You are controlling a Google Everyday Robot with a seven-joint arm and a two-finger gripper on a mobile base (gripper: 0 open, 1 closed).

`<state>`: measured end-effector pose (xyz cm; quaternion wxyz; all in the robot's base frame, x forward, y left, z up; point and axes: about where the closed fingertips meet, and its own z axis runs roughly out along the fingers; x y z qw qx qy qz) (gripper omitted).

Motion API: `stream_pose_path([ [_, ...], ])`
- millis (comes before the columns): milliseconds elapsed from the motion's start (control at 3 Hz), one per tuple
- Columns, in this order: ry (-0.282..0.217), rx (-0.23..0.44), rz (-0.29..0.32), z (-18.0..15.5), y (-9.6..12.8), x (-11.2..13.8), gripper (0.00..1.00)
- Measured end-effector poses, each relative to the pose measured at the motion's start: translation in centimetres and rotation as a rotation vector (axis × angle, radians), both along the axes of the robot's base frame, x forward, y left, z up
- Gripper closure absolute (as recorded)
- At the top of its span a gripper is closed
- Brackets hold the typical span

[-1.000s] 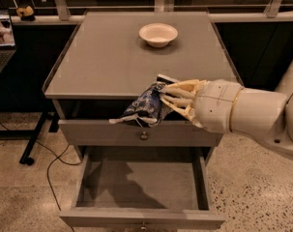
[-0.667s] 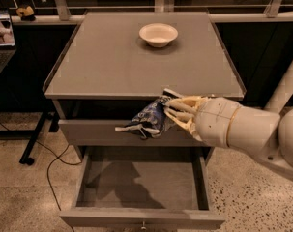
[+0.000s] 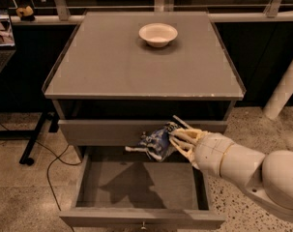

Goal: Place blue chip bag into middle drawer

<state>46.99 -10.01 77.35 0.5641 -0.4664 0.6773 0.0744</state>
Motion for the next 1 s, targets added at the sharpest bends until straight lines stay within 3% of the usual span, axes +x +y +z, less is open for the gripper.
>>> stream_pose_path([
  [1000,0.197,0.024,-0.071,-10.8,-1.8,-1.1,1.00],
])
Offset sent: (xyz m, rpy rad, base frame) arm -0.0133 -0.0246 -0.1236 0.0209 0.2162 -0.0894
